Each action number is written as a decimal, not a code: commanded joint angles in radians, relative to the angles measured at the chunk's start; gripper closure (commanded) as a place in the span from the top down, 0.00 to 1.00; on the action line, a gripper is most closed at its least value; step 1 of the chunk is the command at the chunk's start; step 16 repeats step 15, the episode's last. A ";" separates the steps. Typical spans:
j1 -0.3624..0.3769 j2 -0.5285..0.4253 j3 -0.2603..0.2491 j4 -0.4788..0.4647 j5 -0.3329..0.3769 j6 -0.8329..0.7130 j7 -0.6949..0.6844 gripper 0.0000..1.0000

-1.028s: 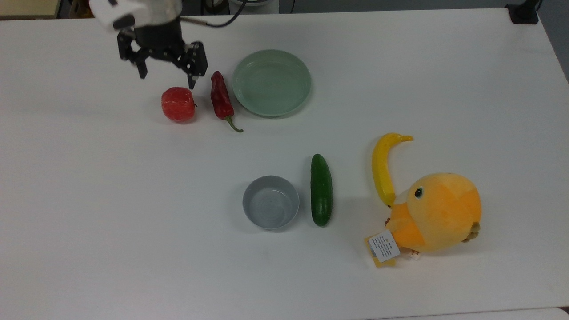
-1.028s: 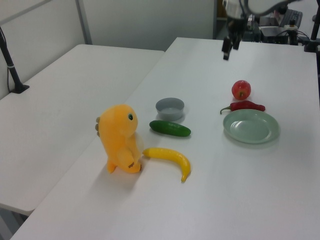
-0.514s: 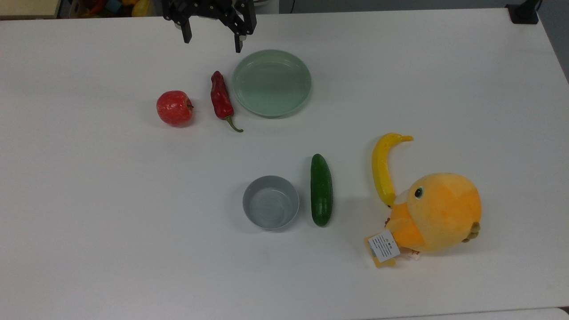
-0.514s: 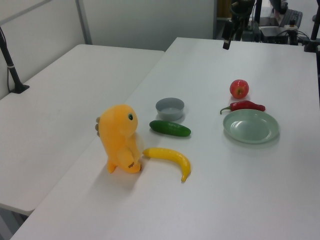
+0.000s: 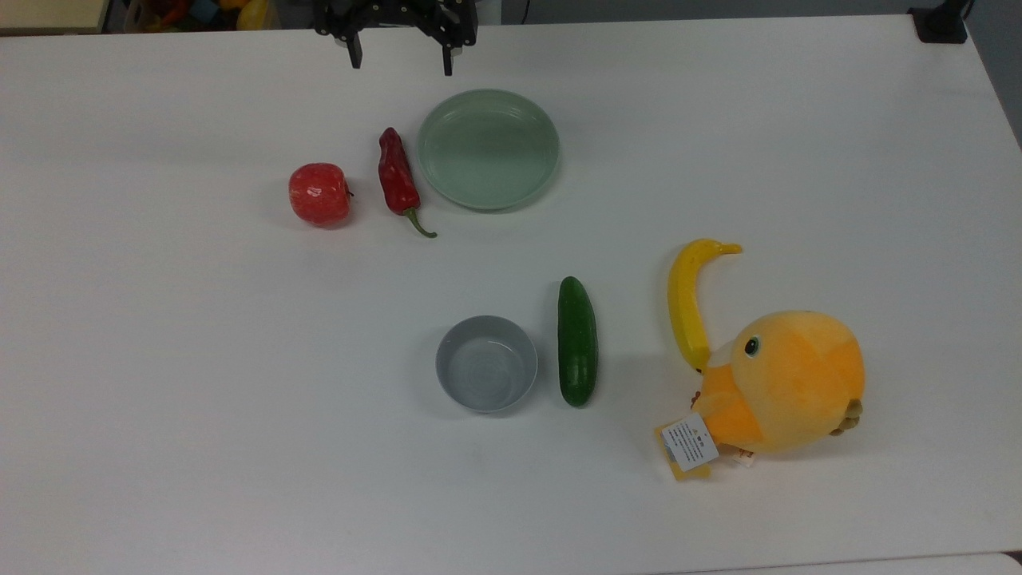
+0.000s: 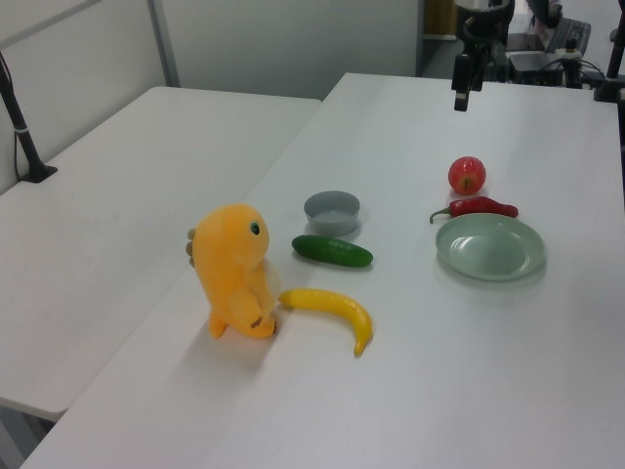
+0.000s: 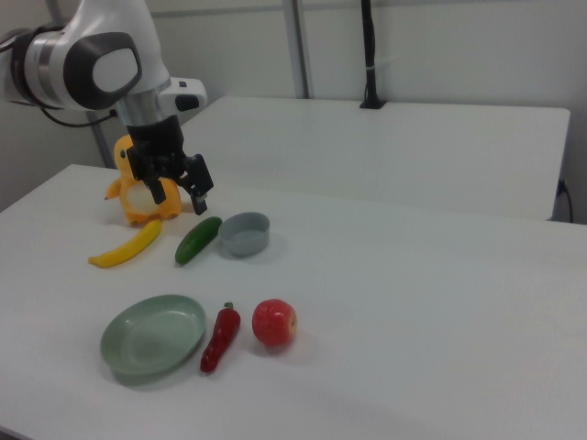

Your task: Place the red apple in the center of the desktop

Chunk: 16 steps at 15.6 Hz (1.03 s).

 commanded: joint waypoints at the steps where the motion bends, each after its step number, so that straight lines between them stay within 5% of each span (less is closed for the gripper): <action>1: 0.001 -0.017 -0.007 0.045 0.026 -0.033 -0.017 1.00; 9: -0.025 0.069 0.051 0.163 0.029 -0.084 0.025 1.00; 16: -0.021 0.065 0.051 0.154 0.027 -0.067 0.013 1.00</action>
